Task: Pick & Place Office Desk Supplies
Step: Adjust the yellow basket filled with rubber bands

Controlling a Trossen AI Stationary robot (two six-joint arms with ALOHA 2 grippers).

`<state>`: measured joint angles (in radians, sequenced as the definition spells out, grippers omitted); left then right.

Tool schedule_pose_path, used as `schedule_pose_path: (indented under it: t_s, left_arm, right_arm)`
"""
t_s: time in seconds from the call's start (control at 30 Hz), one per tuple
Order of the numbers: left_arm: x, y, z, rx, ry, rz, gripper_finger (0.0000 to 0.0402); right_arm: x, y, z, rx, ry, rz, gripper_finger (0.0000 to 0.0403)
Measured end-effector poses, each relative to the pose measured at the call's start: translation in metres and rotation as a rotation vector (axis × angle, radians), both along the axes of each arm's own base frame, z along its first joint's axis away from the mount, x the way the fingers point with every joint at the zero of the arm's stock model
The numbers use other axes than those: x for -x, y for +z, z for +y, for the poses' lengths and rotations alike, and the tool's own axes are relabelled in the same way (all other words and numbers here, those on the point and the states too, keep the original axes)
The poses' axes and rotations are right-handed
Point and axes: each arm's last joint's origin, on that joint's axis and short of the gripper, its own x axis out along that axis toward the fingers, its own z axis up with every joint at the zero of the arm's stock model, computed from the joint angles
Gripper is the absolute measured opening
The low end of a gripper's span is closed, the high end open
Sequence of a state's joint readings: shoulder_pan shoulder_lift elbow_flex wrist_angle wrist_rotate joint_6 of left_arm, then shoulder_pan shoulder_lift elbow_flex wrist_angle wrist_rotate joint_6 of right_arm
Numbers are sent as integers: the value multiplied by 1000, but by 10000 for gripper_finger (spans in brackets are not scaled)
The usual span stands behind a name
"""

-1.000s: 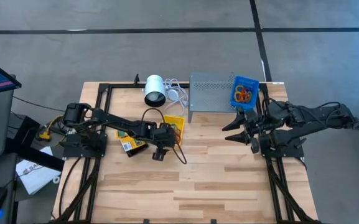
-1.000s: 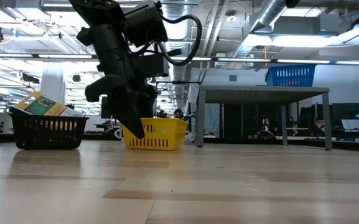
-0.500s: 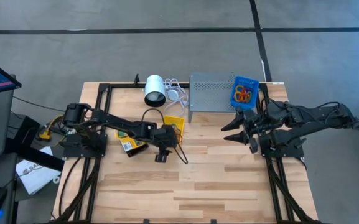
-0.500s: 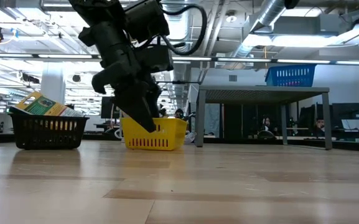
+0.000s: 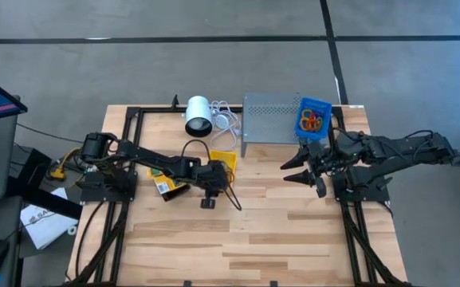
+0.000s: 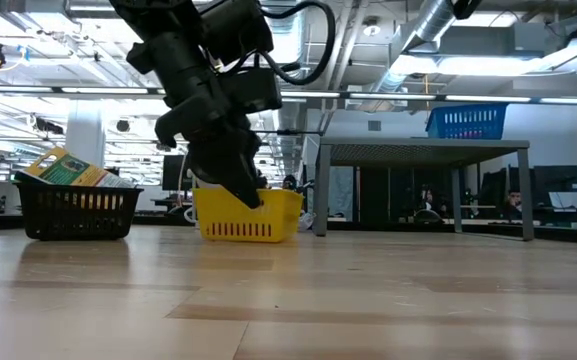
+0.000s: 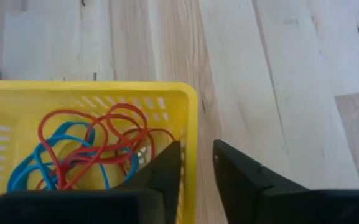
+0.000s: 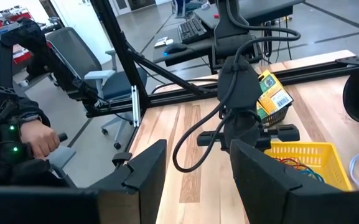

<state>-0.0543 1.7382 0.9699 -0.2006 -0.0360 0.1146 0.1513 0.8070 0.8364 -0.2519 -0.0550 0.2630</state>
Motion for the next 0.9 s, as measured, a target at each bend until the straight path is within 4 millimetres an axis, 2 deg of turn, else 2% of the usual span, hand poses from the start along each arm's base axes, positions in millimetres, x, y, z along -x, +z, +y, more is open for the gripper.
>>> schedule_pose_path:
  t_s: [0.2, 0.3, 0.5, 0.73, 0.9]
  left_arm:
    - [-3, 3, -1, 10, -5, -44, 27]
    - [-4, 3, -1, 19, -12, -57, 10]
    - [-6, 5, -7, 26, -31, -84, 19]
    - [-10, 9, -19, 41, -58, -148, 9]
    - [-13, 8, -20, 66, -33, -170, 16]
  right_arm:
    - [0, 0, 0, 0, 0, 0, 173]
    - [0, 0, 0, 0, 0, 0, 173]
    - [0, 0, 0, 0, 0, 1, 173]
    - [0, 0, 0, -1, 0, -3, 173]
    - [-1, 0, 0, -8, -2, -3, 173]
